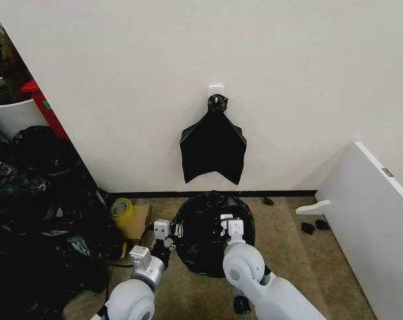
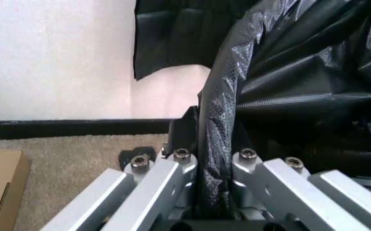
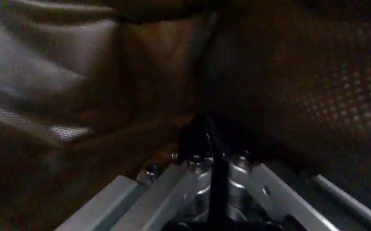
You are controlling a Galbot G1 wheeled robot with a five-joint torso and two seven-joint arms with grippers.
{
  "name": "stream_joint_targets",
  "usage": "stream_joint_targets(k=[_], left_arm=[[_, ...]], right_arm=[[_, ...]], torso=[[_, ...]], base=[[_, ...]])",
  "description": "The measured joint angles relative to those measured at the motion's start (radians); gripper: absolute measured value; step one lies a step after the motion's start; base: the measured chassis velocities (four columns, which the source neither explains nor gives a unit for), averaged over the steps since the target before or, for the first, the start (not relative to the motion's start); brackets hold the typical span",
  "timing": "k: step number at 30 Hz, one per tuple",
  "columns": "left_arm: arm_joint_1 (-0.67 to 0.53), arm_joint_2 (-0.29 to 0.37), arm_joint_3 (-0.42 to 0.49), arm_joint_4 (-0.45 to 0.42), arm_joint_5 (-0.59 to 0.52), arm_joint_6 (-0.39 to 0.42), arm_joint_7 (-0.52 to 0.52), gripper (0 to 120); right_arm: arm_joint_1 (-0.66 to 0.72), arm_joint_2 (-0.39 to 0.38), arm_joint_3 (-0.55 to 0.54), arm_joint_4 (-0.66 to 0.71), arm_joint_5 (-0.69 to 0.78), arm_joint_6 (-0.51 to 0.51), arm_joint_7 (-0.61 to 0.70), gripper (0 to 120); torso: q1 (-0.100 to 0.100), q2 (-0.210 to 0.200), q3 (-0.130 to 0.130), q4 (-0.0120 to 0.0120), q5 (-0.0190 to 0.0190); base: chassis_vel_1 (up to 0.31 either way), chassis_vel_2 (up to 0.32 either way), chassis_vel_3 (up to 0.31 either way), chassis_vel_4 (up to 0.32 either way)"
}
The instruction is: Place the garbage bag over the trash bin.
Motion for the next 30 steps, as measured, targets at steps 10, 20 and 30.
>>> stream_joint_targets(k=[10,20,30], left_arm=[[0.013,0.006,0.008,-0.013,0.000,-0.001,0.002,3],[0.017,0.021,0.007,-0.032,-0.006,-0.002,0.005,3],[0.008,0.014,0.020,-0.015,-0.003,-0.007,0.008,3]], right_arm=[[-0.013,0.014,-0.035,0.041,-0.002,-0.008,-0.036,0],[0.009,0.065,-0.041,0.001,0.053,0.068,-0.096,0],[-0.012,0.003,-0.034,0.034,0.057,0.008,-0.042,0]], torso=[[0.000,0.000,0.000,0.0000,-0.0001],[0.000,0.000,0.000,0.0001,0.0000],[0.000,0.000,0.000,-0.0001,0.0000]], base=[[0.000,0.000,0.000,0.000],[0.000,0.000,0.000,0.000],[0.000,0.000,0.000,0.000]])
